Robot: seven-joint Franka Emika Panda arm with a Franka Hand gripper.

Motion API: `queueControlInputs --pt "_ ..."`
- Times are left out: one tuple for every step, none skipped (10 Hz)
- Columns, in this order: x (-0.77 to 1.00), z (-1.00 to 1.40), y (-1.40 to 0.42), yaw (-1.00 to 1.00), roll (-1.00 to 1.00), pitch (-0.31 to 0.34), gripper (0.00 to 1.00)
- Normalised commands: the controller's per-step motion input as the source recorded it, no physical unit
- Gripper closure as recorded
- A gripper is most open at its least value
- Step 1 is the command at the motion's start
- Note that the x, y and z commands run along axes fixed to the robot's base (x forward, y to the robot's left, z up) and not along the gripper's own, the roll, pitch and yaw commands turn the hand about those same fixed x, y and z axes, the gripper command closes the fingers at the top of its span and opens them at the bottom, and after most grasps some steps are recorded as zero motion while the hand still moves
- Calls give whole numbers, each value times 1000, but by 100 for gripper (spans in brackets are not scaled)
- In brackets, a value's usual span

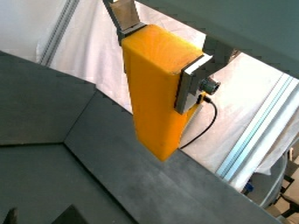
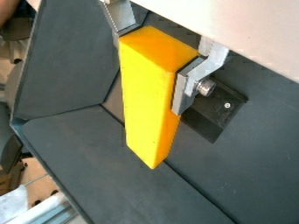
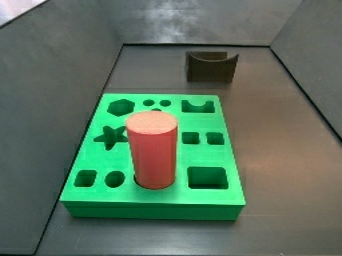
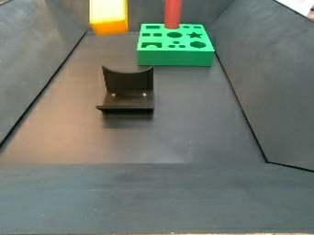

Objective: Pick up the rectangle object. Move up. Place the rectangle object on the fixture. Regrasp the rectangle object. Move to above the board. Insert the rectangle object.
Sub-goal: Move to above the board.

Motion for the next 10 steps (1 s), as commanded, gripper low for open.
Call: queueControlInputs --pt "-9 204 2 33 -54 66 100" --pt "-638 228 -1000 15 -1000 -3 100" --pt "-638 236 -1000 18 -1000 -14 100" --pt "-692 254 -1000 22 -1000 -33 100" --pt "-708 240 -1000 20 -1000 -52 100" --pt "-729 249 -1000 18 -1000 -66 100" --pt "-760 257 -1000 15 -1000 -76 100" --pt "-811 264 -1000 11 -1000 -95 100" --pt "-868 273 -999 6 -1000 -111 100" --pt "-656 199 -675 4 -1000 -135 100"
